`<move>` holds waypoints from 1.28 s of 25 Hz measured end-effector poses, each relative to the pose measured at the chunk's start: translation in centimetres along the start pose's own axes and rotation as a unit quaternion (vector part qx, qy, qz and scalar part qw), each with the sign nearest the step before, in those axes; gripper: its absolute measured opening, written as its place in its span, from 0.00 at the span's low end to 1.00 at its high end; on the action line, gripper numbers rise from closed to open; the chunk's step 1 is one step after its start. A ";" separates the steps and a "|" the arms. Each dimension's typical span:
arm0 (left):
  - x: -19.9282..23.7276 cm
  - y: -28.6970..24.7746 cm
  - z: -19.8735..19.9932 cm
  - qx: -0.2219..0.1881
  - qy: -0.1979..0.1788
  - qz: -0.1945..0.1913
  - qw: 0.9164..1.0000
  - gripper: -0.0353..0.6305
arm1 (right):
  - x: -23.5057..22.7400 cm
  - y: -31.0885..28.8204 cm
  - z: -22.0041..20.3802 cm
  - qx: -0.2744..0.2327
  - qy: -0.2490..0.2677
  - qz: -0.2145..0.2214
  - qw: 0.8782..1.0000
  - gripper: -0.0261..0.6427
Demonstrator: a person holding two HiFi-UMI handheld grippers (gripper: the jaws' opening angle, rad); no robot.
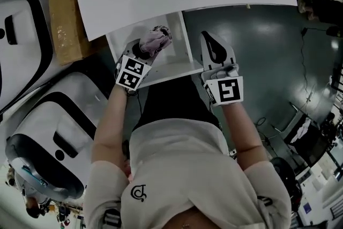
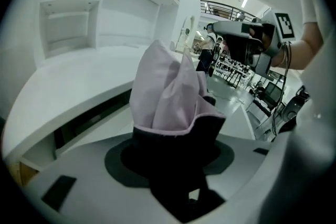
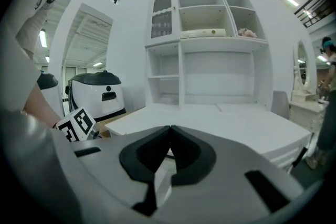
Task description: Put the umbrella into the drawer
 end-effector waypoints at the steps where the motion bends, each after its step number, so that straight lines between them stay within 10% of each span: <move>1: 0.1 -0.9 -0.4 0.012 -0.001 -0.005 1.000 0.41 | -0.2 0.0 -0.5 0.005 0.000 -0.002 1.000 0.05; 18: 1.6 -11.3 -6.2 0.163 -0.032 -0.035 0.985 0.41 | -0.1 -1.0 -6.7 0.037 -0.025 0.032 0.998 0.05; 32: 1.3 -11.9 -6.7 0.175 0.006 -0.043 0.984 0.54 | 0.3 0.2 -7.7 0.075 -0.023 0.056 0.995 0.05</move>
Point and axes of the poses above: the fingertips, and each gripper's own axes: y backward along the fingers, x to its left, z out of its top, the point moved 10 cm from there along y, backward along the fingers, and after that the axes turned 6 degrees about y, right-handed, at the moved point
